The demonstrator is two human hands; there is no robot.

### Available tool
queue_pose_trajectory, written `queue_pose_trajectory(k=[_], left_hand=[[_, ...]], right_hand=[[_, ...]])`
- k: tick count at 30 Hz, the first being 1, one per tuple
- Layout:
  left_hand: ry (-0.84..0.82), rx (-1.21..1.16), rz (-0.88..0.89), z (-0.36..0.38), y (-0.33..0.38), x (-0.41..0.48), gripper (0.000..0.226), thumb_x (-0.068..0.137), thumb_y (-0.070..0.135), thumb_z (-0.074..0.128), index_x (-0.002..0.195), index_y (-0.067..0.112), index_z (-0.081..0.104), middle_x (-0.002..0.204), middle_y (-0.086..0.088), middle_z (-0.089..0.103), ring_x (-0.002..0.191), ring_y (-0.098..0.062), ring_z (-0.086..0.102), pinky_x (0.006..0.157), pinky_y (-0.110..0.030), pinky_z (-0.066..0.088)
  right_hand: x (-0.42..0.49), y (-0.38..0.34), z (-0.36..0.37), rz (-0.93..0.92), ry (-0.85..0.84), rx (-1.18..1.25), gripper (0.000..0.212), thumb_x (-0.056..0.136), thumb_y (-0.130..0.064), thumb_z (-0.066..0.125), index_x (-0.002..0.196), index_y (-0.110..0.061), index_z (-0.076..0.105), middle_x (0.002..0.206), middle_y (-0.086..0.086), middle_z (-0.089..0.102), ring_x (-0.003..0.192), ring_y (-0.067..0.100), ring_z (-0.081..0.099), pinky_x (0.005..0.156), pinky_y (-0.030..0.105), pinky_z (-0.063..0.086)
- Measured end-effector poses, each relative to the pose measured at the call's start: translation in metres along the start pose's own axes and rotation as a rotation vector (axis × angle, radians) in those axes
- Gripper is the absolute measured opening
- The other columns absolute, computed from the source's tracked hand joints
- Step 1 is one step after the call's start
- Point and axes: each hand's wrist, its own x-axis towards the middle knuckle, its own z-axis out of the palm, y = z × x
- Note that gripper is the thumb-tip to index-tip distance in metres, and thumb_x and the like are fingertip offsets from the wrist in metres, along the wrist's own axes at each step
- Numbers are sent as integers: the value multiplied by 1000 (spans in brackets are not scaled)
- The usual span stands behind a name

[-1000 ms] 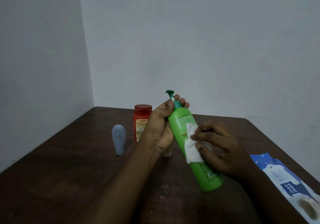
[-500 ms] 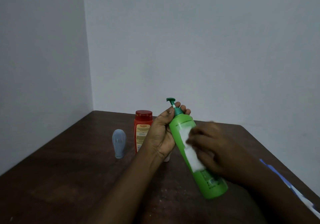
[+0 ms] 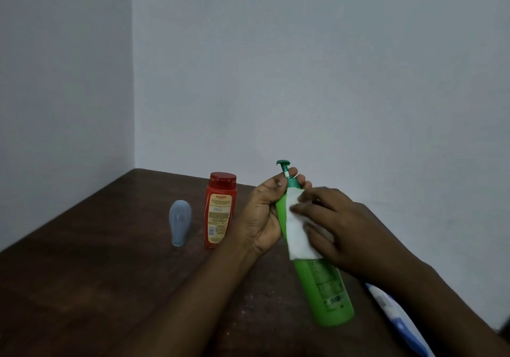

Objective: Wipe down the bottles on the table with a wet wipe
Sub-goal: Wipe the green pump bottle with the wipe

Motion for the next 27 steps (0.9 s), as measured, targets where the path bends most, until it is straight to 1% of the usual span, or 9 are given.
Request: queue_pose_trajectory(k=[2,4,5,7,10,13,15,21,27], left_hand=[[11,-20,10,0,2,0,24,101,8,49,119,3,64,106,-14,69,103,-28,68,95,-40,58],[25,-26,45,-1,9,1,22,98,9,55,117,4,64,105,-12,70,106,-28,67,99,-41,56],[31,-24,60,-3,12,3,22,98,10,56,118,4,64,106,-12,69,107,-28,66,101,-42,55],[53,-21,76,-6,15,4,22,98,9,58,119,4,65,108,-12,70,109,-28,66,103,-43,53],[83,-2,77,-5,12,4,23,97,9,57,118,4,66,106,-12,71,106,-27,67,94,-39,57],[82,29,67,-4,2,5,25,96,9,56,118,3,66,106,-13,71,103,-27,69,94,-39,58],[74,44,58,-3,-2,5,25,97,8,55,118,3,66,106,-13,71,103,-28,69,96,-39,57],[49,-58,-40,3,6,0,22,103,6,48,113,6,67,105,-12,68,105,-26,65,97,-39,57],[72,-17,69,-4,12,5,19,104,8,50,113,7,67,109,-12,68,110,-28,65,107,-42,50]], right_hand=[[-1,-2,-2,22,-25,7,38,92,-22,64,131,-21,65,130,-3,56,116,14,55,100,-1,22],[-17,-9,-1,-17,-81,-18,40,89,-21,66,129,-23,64,129,-2,56,111,16,59,96,9,36],[-29,-11,-1,-46,-93,-36,41,85,-20,68,126,-23,66,127,-2,58,106,16,61,89,15,42],[-54,-16,-2,-91,-98,-128,40,78,-24,65,117,-29,70,121,-3,61,91,11,64,74,9,38],[-69,-21,-2,-97,-84,-218,33,86,-34,48,113,-37,66,118,-8,62,80,8,66,58,13,40],[-61,-13,10,-128,-30,-188,34,86,-30,49,114,-28,68,117,0,66,89,15,68,68,17,48],[-41,-9,17,-117,9,-115,36,88,-29,52,122,-23,62,124,4,60,100,23,66,78,30,58],[13,-15,18,-34,103,-143,36,91,-25,53,123,-14,65,130,13,58,112,32,58,92,41,55],[-56,-28,40,-36,-3,-252,52,79,-26,77,127,-12,62,133,17,59,120,34,57,84,47,62]])
